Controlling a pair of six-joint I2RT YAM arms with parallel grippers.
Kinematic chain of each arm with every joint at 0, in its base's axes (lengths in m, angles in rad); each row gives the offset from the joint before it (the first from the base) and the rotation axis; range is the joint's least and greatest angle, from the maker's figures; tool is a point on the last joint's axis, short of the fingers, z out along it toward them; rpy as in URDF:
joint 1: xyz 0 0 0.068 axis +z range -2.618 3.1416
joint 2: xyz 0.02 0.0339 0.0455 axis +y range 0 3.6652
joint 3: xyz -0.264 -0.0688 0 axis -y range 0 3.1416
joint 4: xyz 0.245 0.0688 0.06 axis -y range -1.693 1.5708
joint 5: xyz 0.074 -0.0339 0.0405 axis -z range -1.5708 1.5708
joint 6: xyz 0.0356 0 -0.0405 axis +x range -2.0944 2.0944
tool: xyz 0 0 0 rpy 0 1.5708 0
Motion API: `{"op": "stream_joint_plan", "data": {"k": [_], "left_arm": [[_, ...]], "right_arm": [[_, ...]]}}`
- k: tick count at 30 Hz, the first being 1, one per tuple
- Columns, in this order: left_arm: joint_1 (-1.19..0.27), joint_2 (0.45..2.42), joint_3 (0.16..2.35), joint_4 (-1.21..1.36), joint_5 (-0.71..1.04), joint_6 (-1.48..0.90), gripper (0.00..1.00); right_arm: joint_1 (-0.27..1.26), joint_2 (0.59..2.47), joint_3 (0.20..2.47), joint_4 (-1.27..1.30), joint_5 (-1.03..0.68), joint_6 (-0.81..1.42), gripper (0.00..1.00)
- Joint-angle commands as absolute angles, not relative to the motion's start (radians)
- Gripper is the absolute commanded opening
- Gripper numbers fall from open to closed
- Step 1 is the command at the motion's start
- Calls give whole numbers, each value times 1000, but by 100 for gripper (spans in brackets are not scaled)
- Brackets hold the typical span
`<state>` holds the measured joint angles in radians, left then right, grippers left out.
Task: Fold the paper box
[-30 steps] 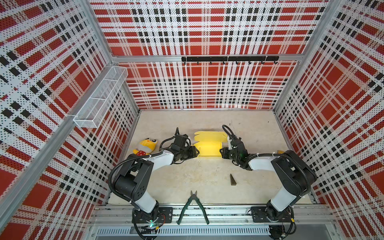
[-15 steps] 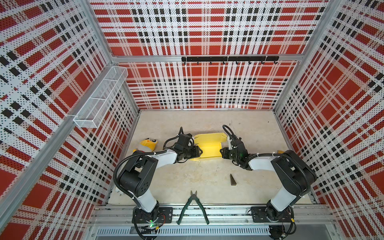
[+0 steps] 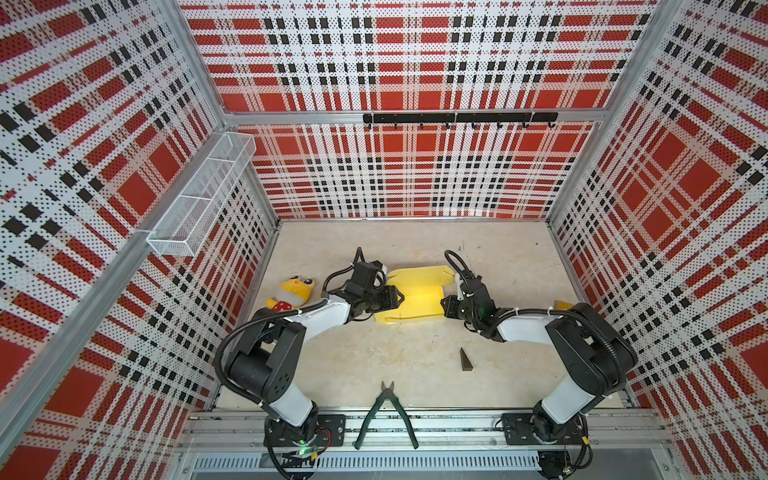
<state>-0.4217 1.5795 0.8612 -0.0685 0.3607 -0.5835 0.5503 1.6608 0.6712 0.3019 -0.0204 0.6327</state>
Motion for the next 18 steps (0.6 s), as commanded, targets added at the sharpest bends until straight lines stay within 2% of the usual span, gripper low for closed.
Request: {"op": "stream_joint_plan", "data": {"k": [1, 9, 18], "left_arm": [[-388, 1516, 892, -141, 418, -562, 50], [-399, 1488, 893, -182, 481, -505, 51], [-417, 1534, 897, -138, 484, -513, 51]], "right_arm": [[552, 1644, 668, 299, 32, 679, 18], [552, 1661, 699, 282, 84, 776, 11], [562, 1670, 726, 271, 91, 788, 11]]}}
